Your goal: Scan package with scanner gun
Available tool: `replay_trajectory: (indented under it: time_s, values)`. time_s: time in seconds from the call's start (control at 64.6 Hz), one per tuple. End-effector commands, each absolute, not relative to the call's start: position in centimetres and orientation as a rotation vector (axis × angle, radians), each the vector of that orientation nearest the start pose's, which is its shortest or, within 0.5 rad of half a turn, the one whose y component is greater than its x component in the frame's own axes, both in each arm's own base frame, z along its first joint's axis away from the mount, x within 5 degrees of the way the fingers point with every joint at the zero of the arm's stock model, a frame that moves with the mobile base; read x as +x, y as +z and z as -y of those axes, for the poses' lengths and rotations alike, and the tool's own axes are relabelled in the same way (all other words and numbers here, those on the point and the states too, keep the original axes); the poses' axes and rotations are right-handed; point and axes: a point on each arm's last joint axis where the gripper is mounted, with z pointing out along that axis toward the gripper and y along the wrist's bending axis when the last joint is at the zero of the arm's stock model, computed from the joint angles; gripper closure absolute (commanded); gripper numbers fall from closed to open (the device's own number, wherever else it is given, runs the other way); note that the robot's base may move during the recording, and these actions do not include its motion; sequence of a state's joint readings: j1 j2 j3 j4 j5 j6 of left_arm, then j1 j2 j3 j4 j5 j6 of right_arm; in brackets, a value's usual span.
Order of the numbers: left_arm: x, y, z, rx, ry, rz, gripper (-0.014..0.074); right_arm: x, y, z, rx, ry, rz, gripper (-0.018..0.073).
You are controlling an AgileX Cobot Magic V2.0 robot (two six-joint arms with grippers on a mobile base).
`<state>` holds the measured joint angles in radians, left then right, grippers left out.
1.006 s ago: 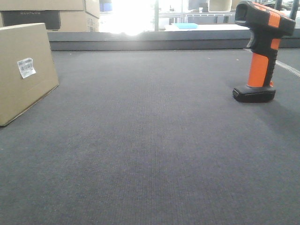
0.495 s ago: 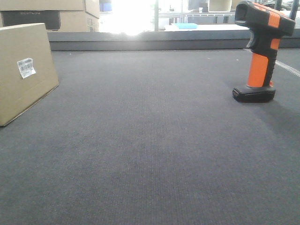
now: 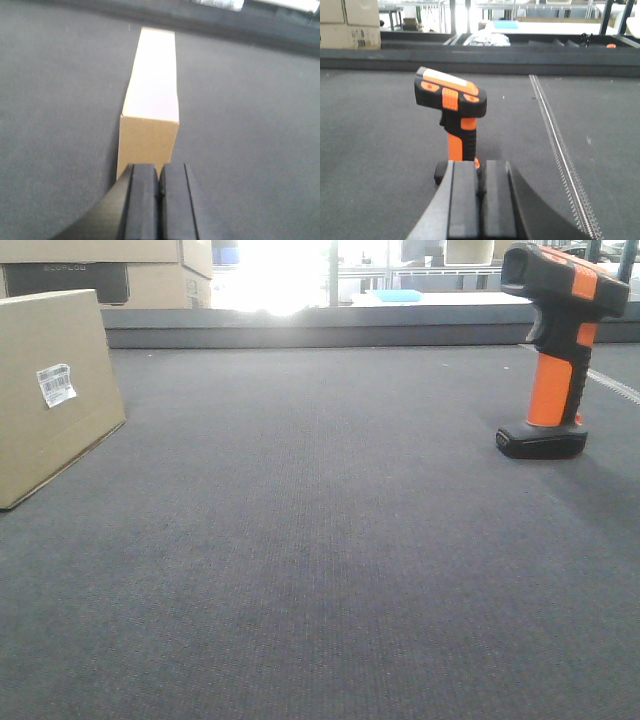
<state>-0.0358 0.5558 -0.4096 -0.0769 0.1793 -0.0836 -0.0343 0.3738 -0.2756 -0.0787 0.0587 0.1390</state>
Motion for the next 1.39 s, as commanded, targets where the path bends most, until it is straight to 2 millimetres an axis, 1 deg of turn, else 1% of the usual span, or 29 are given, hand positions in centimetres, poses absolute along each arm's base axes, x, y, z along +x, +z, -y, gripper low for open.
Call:
replay_trajectory:
  time_s: [0.0,0.124,0.279,0.48,0.588,1.115,1.223,1.269,1.378]
  values:
    - [10.7,29.3,0.5,-0.110,-0.166,-1.721,0.0707,8.9,27.8,0.4,0.069,0.000,-1.604,0.0721]
    - [8.8,29.8,0.4,-0.100,-0.167,-1.632,0.0707,8.2,28.0,0.4,0.083,0.016,-1.573,0.0721]
    - [6.9,30.6,0.3,-0.076,-0.149,-1.525,0.0707,7.4,28.4,0.3,0.083,0.019,-1.526,0.0721]
    - [5.2,31.2,0.3,-0.071,-0.153,-1.427,0.0707,7.1,29.0,0.3,0.077,0.022,-1.459,0.0721]
    - [4.9,31.4,0.2,-0.070,-0.154,-1.401,0.0707,7.1,29.0,0.3,0.076,0.022,-1.453,0.0721]
    - [4.9,31.4,0.2,-0.070,-0.154,-1.402,0.0707,7.1,28.9,0.3,0.079,0.026,-1.449,0.0721]
    - [4.9,31.4,0.2,-0.070,-0.154,-1.402,0.0707,6.9,27.8,0.3,-0.006,-0.072,-1.444,0.0721]
    - [4.9,31.4,0.2,-0.070,-0.154,-1.402,0.0707,6.6,27.3,0.3,0.016,-0.047,-1.435,0.0721]
    - [4.9,31.4,0.2,-0.070,-0.154,-1.402,0.0707,5.6,25.9,0.2,0.013,-0.048,-1.411,0.0721]
